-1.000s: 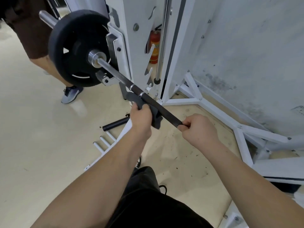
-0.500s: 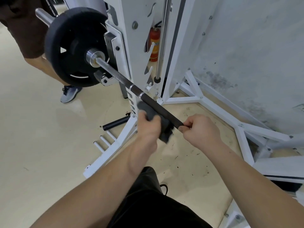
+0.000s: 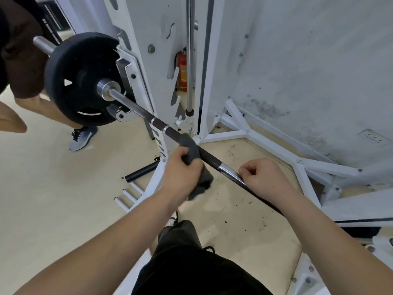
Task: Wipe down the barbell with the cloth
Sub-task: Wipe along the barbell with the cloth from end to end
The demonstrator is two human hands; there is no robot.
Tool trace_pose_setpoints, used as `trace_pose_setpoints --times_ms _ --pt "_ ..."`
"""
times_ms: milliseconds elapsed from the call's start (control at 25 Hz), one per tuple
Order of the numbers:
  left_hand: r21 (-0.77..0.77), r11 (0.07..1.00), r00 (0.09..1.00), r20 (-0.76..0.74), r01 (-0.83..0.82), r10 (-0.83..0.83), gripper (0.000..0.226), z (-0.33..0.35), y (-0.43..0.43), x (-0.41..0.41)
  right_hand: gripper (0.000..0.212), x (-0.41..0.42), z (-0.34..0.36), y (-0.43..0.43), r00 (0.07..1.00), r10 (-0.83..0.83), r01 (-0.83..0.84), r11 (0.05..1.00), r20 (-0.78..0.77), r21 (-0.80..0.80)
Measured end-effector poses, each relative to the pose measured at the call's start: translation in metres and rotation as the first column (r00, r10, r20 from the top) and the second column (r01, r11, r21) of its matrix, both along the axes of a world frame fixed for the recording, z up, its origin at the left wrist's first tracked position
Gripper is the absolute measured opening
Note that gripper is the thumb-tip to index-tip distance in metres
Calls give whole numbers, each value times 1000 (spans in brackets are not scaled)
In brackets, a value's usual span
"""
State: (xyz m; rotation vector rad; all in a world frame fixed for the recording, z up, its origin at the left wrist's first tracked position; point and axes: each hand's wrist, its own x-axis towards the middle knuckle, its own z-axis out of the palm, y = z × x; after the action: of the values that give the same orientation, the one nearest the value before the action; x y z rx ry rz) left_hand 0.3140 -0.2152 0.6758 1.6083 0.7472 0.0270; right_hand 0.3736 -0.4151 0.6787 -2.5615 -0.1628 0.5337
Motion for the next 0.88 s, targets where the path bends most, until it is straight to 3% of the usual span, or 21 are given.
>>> trace_pose_setpoints --times_ms 40,80,120,200,280,320,520,680,720,800,880 --pt "69 997 996 81 -25 20 17 10 13 4 29 -1 2 -6 1000 5 -5 1000 -17 -8" --pt "223 975 986 165 -12 -25 18 11 26 13 25 -4 2 -10 1000 14 -15 1000 -25 -27" --pt "452 891 969 194 48 -151 22 15 33 21 22 -7 2 -13 999 24 -26 998 -28 -56" --pt "795 551 898 17 254 -439 33 5 24 39 18 -13 2 -15 999 44 -47 991 -20 -126" --pt "857 269 817 -257 440 -516 36 -18 -11 40 20 -17 2 -18 998 60 -56 969 12 -239" --pt "864 202 801 -309 462 -513 34 -26 -28 35 21 -19 1 -20 997 70 -55 952 37 -300" --pt "882 123 624 -217 454 -751 41 -33 -4 30 19 -26 0 -23 999 7 8 944 43 -329" --pt "859 217 794 -293 463 -532 41 -28 -16 39 18 -26 0 -20 997 -39 56 947 60 -318" --pt "870 208 766 -253 448 -591 43 -32 -40 26 18 -27 -1 -21 996 -45 66 944 72 -323" --pt "874 165 615 -177 457 -769 49 -39 -69 -2 20 -29 -2 -23 994 -69 91 949 83 -302" --pt "878 128 498 -136 460 -856 61 -33 -50 6 20 -31 -4 -27 993 -83 104 956 89 -275"
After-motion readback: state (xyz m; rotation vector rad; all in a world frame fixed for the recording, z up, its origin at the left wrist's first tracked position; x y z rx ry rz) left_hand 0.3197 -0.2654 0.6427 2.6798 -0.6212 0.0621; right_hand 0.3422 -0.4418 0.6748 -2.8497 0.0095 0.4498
